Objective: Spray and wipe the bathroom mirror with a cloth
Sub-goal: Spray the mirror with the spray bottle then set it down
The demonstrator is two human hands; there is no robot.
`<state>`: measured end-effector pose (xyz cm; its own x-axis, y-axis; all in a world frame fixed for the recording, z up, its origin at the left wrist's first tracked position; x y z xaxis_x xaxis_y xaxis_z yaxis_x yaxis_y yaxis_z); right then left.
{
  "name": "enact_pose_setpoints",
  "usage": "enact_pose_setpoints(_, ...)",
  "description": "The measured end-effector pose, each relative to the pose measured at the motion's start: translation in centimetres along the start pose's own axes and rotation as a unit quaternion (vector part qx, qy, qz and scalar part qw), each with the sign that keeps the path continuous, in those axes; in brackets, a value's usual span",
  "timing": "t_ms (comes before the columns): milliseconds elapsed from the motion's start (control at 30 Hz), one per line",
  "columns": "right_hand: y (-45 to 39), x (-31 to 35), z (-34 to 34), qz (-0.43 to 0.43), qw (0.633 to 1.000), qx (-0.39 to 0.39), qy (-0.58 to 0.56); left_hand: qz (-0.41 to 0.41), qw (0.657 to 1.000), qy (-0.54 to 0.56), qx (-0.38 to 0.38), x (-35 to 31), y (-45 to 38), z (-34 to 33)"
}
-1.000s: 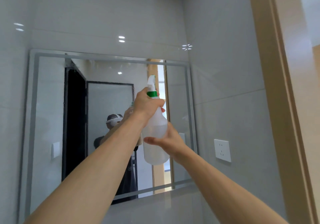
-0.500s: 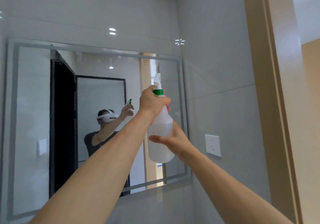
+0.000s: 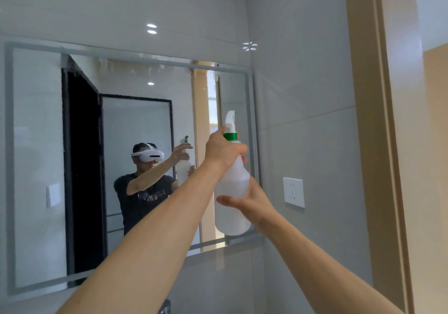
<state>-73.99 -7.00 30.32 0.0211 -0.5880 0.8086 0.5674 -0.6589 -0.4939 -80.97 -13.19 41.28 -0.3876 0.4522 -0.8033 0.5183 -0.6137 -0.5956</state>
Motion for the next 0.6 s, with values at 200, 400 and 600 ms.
enact_pose_setpoints(200,1.2,-2.4,-0.5,-0.033,0.999,0.010,0.009,0.029,1.000,-0.009,-0.008,3.0,1.0,-0.4)
enact_pose_setpoints(400,2.0,-4.1,-0.3,-0.053,0.999,0.012,0.004,0.039,0.999,-0.023,-0.021,4.7,1.7,-1.1)
enact_pose_setpoints(600,2.4,-4.4,-1.1,-0.053,0.998,0.017,-0.008,0.034,0.999,-0.011,-0.008,5.1,2.3,-0.5)
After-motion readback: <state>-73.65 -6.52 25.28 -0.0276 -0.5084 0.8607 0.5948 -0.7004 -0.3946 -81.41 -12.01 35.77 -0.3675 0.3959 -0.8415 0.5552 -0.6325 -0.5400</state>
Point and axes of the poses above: each hand's wrist, its own y-axis away from the middle knuckle, its own z-axis out of the back of the hand, x = y × z, the point moved 1 cm from there along -y, towards the middle knuckle, and after that the axes turned 8 degrees about y, right-handed, at the moved point
